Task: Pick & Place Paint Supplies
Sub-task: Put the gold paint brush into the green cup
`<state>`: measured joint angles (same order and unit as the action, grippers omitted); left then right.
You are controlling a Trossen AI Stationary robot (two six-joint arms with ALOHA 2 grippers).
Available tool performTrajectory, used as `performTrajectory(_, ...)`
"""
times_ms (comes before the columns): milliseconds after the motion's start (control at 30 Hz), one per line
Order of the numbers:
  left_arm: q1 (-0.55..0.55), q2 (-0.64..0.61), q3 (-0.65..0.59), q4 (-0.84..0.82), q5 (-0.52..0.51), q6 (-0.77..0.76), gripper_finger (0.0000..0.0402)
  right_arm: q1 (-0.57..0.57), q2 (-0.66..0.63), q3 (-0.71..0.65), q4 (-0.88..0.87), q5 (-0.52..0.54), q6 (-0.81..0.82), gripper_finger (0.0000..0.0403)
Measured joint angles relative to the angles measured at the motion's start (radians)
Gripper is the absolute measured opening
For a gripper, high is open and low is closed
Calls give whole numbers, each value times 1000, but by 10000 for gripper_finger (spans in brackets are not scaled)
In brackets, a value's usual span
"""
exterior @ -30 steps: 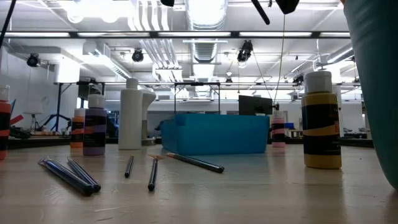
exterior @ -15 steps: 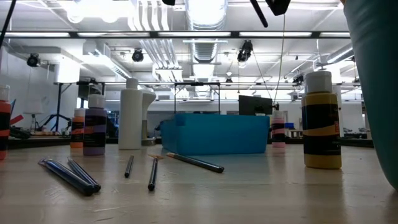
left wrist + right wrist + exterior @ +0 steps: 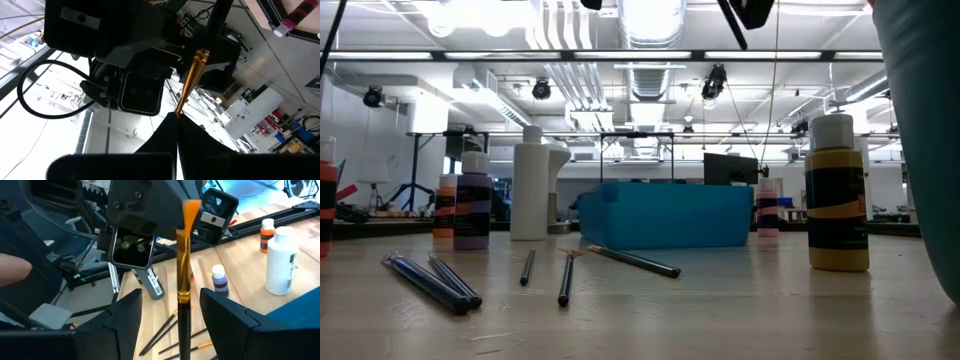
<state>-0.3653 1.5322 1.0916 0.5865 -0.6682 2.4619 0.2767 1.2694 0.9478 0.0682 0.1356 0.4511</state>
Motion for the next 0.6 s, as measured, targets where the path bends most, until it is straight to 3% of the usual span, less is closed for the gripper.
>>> performTrajectory(200, 0, 0, 0, 0, 0, 0, 0, -13, 5, 0, 26, -2, -5, 156)
performTrajectory(467, 0, 0, 0, 0, 2, 0, 0, -16, 1, 0, 23, -5, -40, 26)
performTrajectory(600, 0, 0, 0, 0, 3, 0, 0, -16, 1, 0, 21, -5, -56, 23)
